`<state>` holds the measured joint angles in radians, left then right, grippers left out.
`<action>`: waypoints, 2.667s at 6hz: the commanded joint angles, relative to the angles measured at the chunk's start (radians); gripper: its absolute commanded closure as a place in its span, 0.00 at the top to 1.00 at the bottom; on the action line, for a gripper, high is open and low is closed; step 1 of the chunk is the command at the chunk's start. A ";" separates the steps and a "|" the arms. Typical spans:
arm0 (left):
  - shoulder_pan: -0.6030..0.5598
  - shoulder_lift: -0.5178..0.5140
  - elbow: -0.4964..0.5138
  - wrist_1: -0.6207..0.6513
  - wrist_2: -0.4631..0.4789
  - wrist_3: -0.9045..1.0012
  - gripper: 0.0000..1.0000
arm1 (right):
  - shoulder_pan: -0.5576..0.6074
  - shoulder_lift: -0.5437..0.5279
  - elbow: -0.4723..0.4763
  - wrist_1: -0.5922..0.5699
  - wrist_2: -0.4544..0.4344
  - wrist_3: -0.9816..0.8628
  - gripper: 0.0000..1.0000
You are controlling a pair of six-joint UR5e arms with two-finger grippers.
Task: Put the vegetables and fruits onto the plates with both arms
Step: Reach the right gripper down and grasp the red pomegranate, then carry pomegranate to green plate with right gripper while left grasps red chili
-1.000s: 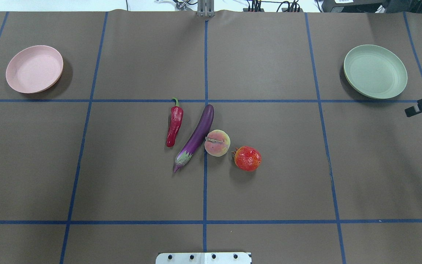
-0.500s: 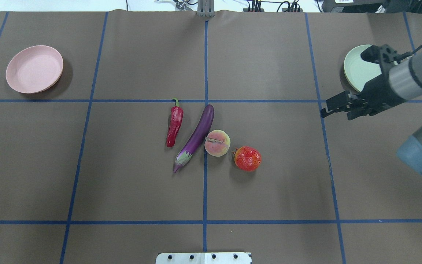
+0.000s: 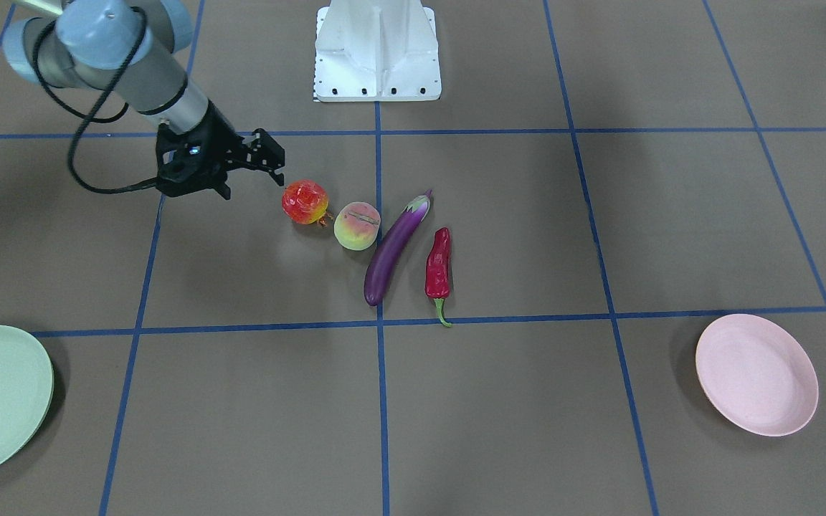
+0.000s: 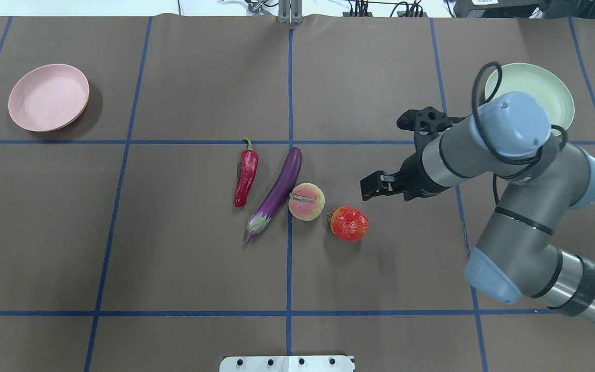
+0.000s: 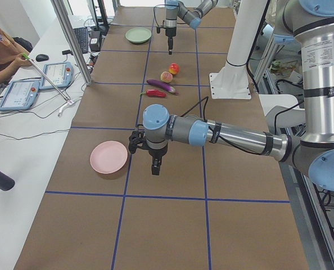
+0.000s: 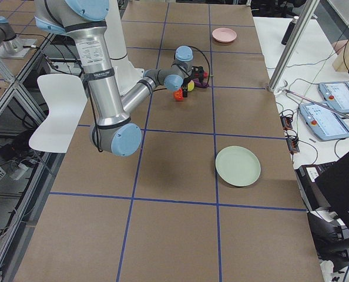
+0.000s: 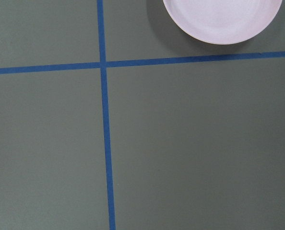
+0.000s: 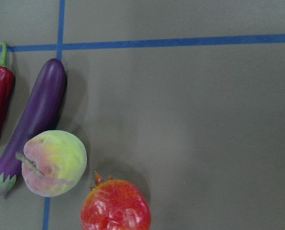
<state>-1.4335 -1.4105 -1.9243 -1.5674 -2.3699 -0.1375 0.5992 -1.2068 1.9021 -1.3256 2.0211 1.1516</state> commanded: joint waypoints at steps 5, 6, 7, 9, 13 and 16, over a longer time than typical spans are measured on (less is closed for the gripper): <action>0.015 -0.007 0.002 -0.008 0.000 -0.001 1.00 | -0.124 0.090 -0.089 -0.078 -0.140 0.005 0.98; 0.015 -0.007 0.002 -0.008 0.000 -0.001 1.00 | -0.127 0.093 -0.103 -0.076 -0.140 0.002 0.98; 0.015 -0.008 0.002 -0.008 0.000 -0.001 1.00 | -0.127 0.093 -0.107 -0.078 -0.140 0.002 0.98; 0.106 -0.075 -0.001 -0.023 -0.049 -0.148 1.00 | -0.128 0.101 -0.119 -0.076 -0.140 0.003 0.91; 0.371 -0.328 0.005 -0.129 -0.037 -0.590 1.00 | 0.009 0.087 -0.066 -0.090 -0.017 -0.004 0.00; 0.635 -0.599 0.124 -0.117 0.197 -0.847 1.00 | 0.318 0.078 -0.220 -0.086 0.138 -0.263 0.00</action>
<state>-0.8857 -1.9099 -1.8676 -1.6864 -2.2543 -0.9133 0.8091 -1.1312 1.7595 -1.4161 2.1032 1.0102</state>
